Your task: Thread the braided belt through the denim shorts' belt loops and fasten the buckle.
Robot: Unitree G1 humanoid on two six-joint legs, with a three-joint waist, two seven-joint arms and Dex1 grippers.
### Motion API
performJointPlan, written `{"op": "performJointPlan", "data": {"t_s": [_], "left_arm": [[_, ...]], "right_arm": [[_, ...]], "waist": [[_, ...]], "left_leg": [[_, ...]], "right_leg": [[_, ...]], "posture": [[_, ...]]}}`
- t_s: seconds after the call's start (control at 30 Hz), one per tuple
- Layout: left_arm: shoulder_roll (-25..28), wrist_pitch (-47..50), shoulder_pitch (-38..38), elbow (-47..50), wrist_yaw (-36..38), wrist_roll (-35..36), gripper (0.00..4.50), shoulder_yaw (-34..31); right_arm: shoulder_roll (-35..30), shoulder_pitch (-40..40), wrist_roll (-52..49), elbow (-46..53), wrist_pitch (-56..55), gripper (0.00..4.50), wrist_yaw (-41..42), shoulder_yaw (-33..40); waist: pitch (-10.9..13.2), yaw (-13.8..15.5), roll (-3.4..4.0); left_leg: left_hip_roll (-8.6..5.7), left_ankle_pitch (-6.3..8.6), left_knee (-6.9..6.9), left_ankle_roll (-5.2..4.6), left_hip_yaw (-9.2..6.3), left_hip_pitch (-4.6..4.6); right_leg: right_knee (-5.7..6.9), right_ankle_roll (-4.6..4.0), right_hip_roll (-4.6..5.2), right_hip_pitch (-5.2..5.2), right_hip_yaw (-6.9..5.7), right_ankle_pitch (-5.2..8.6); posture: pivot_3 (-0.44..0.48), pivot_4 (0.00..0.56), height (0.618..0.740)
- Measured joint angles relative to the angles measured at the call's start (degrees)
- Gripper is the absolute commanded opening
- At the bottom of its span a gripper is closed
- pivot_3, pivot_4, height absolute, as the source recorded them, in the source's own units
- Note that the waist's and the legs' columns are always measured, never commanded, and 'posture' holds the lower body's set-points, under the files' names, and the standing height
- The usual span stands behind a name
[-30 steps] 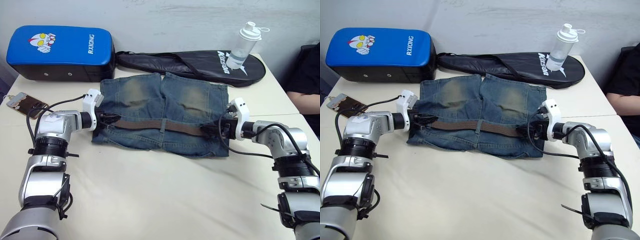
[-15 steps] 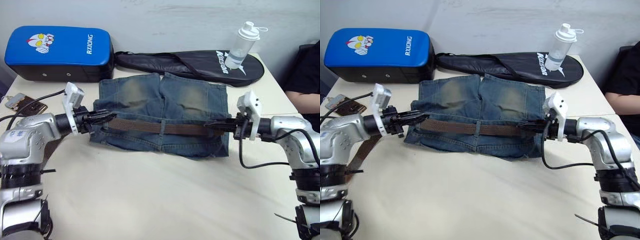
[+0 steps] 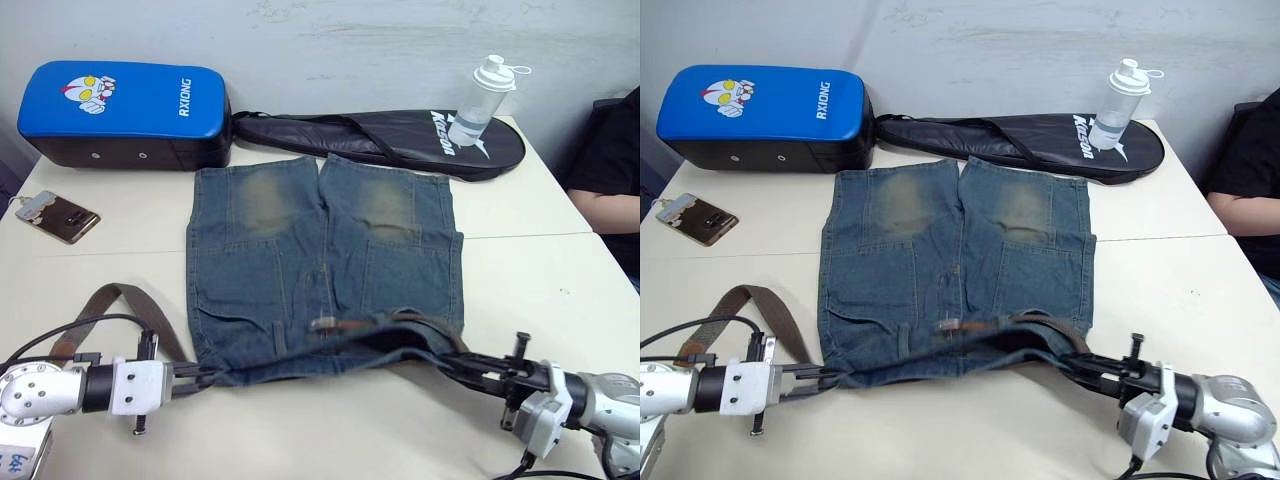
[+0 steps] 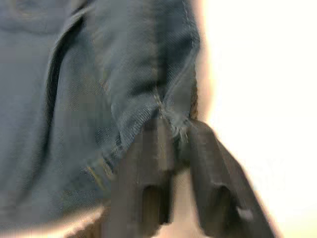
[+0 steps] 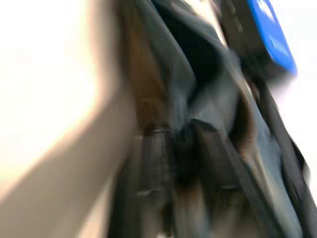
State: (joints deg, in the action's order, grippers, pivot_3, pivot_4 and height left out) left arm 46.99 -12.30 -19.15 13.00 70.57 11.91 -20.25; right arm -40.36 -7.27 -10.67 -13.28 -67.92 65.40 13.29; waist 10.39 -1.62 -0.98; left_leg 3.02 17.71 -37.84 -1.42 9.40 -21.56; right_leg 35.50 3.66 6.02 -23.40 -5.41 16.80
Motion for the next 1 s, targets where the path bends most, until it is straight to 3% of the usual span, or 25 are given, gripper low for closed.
{"op": "performJointPlan", "data": {"t_s": [0.07,0.17,0.2,0.4,0.5,0.57,0.73,0.87,0.93,1.0], "left_arm": [[0.29,7.97,-2.41,-0.39,0.22,6.67,2.75,-2.4],[2.23,21.24,-2.61,-0.02,0.26,16.86,4.16,-5.19],[3.62,28.18,-2.51,0.05,0.13,22.45,4.43,-7.18],[9.51,57.12,2.71,0.01,-3.55,48.71,4.43,-16.89],[8.89,62.11,9.99,-0.16,-9.37,53.52,4.43,-16.75],[6.88,63.25,16.46,-0.14,-15.63,53.44,4.43,-14.06],[2.64,65.73,30.49,-0.59,-32.94,41.0,4.43,3.28],[0.49,66.06,37.16,-4.75,-38.99,33.14,4.43,9.86],[0.79,62.98,39.31,-5.23,-39.51,25.57,4.43,16.46],[1.05,60.89,39.34,-5.45,-39.21,22.03,4.43,19.53]], "right_arm": [[-3.37,2.65,-0.23,-9.77,-2.36,2.89,-2.82,2.28],[-6.34,5.69,-0.24,-18.89,-3.39,4.43,-5.05,2.9],[-7.71,7.11,0.05,-23.28,-3.31,4.5,-6.0,2.96],[-11.85,18.65,3.05,-37.51,-1.01,4.5,-11.89,2.85],[-10.67,26.29,4.27,-38.45,3.32,4.5,-14.32,0.76],[-7.65,31.84,5.21,-37.73,10.28,4.5,-16.38,-1.32],[2.22,39.92,2.26,-23.42,45.48,4.5,-12.09,-10.79],[4.11,42.96,-1.57,-15.3,67.69,4.5,-8.49,-14.15],[4.39,45.83,-0.66,-13.04,77.26,4.5,-7.27,-17.75],[4.56,46.32,0.02,-12.46,81.04,4.5,-7.09,-18.99]], "waist": [[0.0,-0.08,0.0],[0.0,-0.06,0.0],[0.01,-0.12,0.01],[0.03,-0.74,0.08],[0.05,-1.27,0.14],[0.05,-1.55,0.14],[0.05,-1.26,0.14],[0.06,-0.28,0.14],[0.06,-0.13,0.14],[0.06,-0.04,0.14]], "left_leg": [[0.08,-0.31,0.0,0.14,0.0,0.08],[0.11,-0.38,-0.02,0.22,0.0,0.18],[0.13,-0.39,-0.03,0.25,0.0,0.24],[0.15,-0.42,-0.06,0.34,0.0,0.34],[0.16,-0.48,-0.09,0.47,-0.03,0.36],[0.16,-0.51,-0.12,0.54,-0.03,0.37],[0.25,-0.56,-0.09,0.61,-0.02,0.21],[0.29,-0.56,-0.18,0.6,-0.01,0.09],[0.27,-0.54,-0.21,0.6,0.05,0.12],[0.26,-0.53,-0.21,0.62,0.06,0.12]], "right_leg": [[0.22,-0.12,-0.02,-0.04,0.07,0.2],[0.44,-0.21,-0.04,-0.04,0.07,0.34],[0.51,-0.24,-0.06,-0.02,0.08,0.39],[0.66,-0.23,-0.09,0.02,0.13,0.52],[0.82,-0.23,-0.14,0.02,0.15,0.65],[0.95,-0.26,-0.19,0.0,0.19,0.7],[1.42,-0.3,-0.41,-0.25,0.33,0.78],[1.41,-0.31,-0.48,-0.35,0.32,0.79],[1.34,-0.31,-0.44,-0.36,0.34,0.79],[1.31,-0.34,-0.41,-0.38,0.34,0.81]], "posture": [[0.0,0.15,0.74],[0.0,0.15,0.74],[0.0,0.15,0.74],[0.0,0.15,0.74],[0.0,0.15,0.74],[0.0,0.15,0.74],[0.0,0.15,0.74],[0.0,0.15,0.74],[0.0,0.15,0.74],[0.0,0.15,0.74]]}}
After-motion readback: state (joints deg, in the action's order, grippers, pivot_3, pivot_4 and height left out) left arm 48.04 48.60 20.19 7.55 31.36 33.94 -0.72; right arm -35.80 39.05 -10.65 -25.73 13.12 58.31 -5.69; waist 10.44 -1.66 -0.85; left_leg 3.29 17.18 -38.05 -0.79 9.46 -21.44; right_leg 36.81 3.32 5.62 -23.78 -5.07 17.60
